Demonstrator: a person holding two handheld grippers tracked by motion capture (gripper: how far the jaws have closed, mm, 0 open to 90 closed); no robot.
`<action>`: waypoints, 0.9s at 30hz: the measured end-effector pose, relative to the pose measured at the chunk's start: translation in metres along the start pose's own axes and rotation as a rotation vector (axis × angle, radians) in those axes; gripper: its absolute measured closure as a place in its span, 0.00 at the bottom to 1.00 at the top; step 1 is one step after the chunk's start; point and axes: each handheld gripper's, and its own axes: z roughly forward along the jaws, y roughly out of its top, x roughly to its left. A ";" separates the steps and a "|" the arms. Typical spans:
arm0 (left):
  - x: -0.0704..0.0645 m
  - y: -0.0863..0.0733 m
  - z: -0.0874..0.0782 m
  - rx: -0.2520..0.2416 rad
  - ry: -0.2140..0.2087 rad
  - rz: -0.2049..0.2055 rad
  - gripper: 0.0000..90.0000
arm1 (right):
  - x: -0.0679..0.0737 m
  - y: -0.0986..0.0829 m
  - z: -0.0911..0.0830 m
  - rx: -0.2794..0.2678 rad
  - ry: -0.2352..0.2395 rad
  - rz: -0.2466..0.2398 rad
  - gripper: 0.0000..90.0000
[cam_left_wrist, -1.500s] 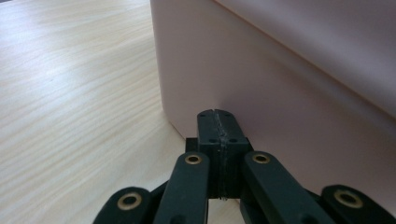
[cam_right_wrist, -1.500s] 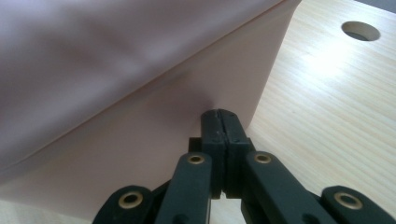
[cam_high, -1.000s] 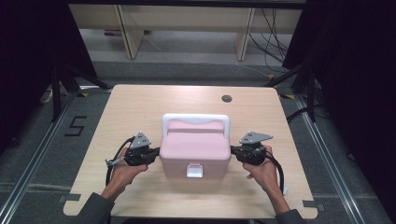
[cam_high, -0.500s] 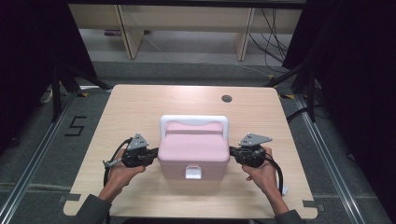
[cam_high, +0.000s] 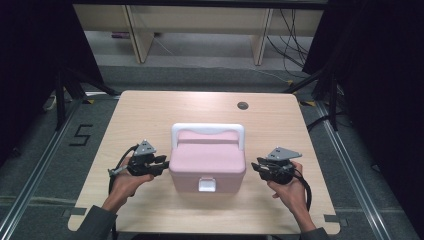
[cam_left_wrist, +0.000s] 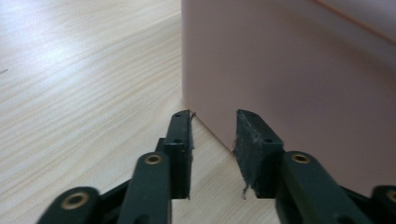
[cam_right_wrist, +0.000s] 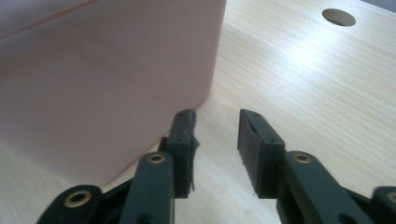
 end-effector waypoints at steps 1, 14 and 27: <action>0.000 0.000 -0.001 0.004 0.002 0.003 0.66 | 0.000 -0.001 -0.001 -0.003 -0.012 0.003 0.69; 0.005 0.004 -0.008 0.031 0.003 -0.006 0.48 | 0.010 -0.016 -0.013 0.006 -0.053 0.082 0.49; 0.012 0.012 -0.023 0.051 0.019 0.011 0.39 | 0.016 -0.026 -0.020 0.000 -0.067 0.063 0.46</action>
